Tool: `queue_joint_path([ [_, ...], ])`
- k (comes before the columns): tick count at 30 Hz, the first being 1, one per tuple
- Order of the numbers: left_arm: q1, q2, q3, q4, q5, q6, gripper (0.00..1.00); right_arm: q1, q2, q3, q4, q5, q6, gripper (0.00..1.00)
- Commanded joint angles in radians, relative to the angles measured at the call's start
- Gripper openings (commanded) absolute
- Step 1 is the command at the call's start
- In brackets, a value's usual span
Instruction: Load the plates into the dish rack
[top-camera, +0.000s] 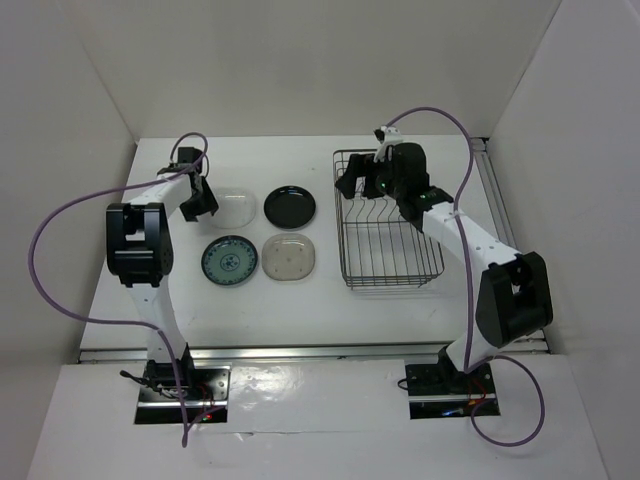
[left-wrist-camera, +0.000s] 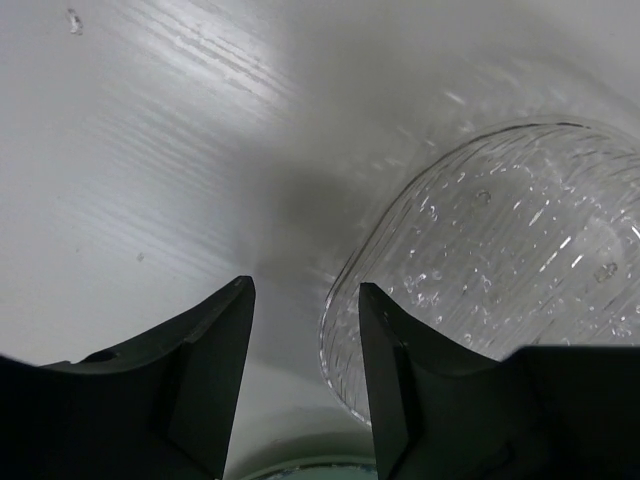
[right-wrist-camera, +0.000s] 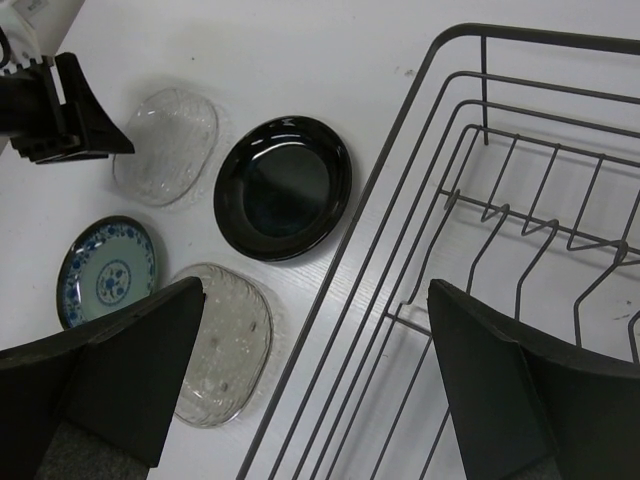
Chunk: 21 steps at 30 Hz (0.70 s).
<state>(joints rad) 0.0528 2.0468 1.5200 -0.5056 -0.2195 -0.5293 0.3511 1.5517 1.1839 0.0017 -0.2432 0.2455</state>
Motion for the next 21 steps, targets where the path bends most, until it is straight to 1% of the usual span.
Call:
queue_joint_path([
  [1,-0.001,0.061,0.051,0.001,0.023,0.0,0.59,0.006,-0.061,-0.012,0.066,0.013,-0.008,1.0],
  [7,-0.001,0.082,0.06,-0.014,0.005,0.0,0.59,0.006,-0.101,-0.053,0.104,0.012,-0.008,1.0],
  [9,-0.001,0.092,0.06,-0.014,0.005,0.0,0.41,0.006,-0.11,-0.062,0.104,0.012,-0.008,1.0],
  [11,-0.001,0.101,0.06,-0.023,-0.007,0.0,0.27,0.006,-0.11,-0.063,0.113,0.012,0.001,1.0],
  [15,-0.011,0.101,0.06,-0.024,-0.043,-0.011,0.11,0.006,-0.11,-0.063,0.122,0.002,0.001,1.0],
  [16,-0.011,0.101,0.06,-0.033,-0.056,-0.011,0.02,0.006,-0.11,-0.063,0.123,0.002,0.001,1.0],
  [17,-0.011,0.092,0.06,-0.033,-0.057,-0.011,0.0,0.006,-0.11,-0.063,0.123,-0.007,0.001,1.0],
  [19,-0.011,0.082,0.071,-0.044,-0.086,-0.011,0.0,0.006,-0.099,-0.063,0.132,-0.007,0.011,1.0],
  [21,-0.011,0.03,0.083,-0.054,-0.095,0.0,0.0,0.006,-0.064,-0.052,0.132,-0.03,0.011,1.0],
])
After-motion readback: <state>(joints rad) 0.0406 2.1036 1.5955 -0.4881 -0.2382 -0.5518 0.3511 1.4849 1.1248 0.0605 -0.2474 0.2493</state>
